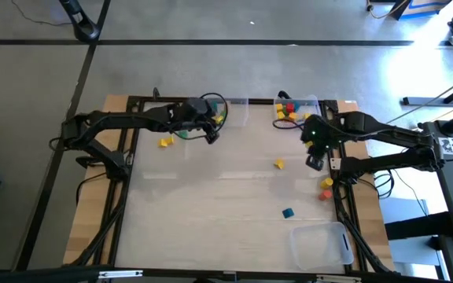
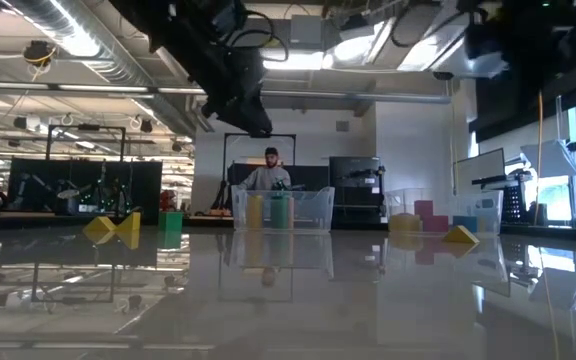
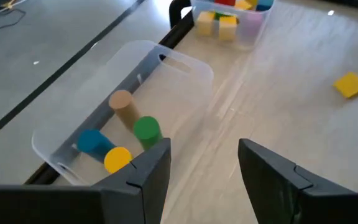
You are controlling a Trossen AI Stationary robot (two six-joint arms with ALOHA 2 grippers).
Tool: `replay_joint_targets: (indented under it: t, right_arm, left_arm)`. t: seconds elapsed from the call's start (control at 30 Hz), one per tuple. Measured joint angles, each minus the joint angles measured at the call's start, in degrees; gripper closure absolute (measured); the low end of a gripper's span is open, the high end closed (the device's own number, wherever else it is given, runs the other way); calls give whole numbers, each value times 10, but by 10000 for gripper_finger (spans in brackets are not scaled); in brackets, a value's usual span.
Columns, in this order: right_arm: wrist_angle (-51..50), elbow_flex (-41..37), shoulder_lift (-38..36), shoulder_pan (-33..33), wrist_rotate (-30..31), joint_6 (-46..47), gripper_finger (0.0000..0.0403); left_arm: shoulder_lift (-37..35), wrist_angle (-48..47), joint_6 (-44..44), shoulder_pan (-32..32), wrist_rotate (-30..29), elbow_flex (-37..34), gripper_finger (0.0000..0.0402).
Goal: Sort blocks by size
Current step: Put the yellow cylindrical block into the top left transparent bin
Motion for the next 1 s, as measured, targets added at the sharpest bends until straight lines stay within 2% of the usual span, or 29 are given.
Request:
replay_joint_targets:
  t: [0.2, 0.37, 0.53, 0.67, 1.0]
  right_arm:
    - [-101, -30, -2, 0, -65, 88, 198]
    - [-100, -97, 2, 0, -108, 98, 146]
    - [-99, -142, 18, 0, -111, 91, 147]
    - [-83, -142, 46, 12, -114, 72, 162]
    - [-80, -143, 154, 119, -111, 28, 182]
  left_arm:
    - [0, 31, 1, 0, -2, -16, 226]
    - [0, 43, 18, -1, -2, -16, 226]
    - [0, 46, 23, -1, -1, -16, 226]
    - [0, 46, 24, -1, -1, -16, 226]
    - [0, 45, 30, -1, -1, -16, 226]
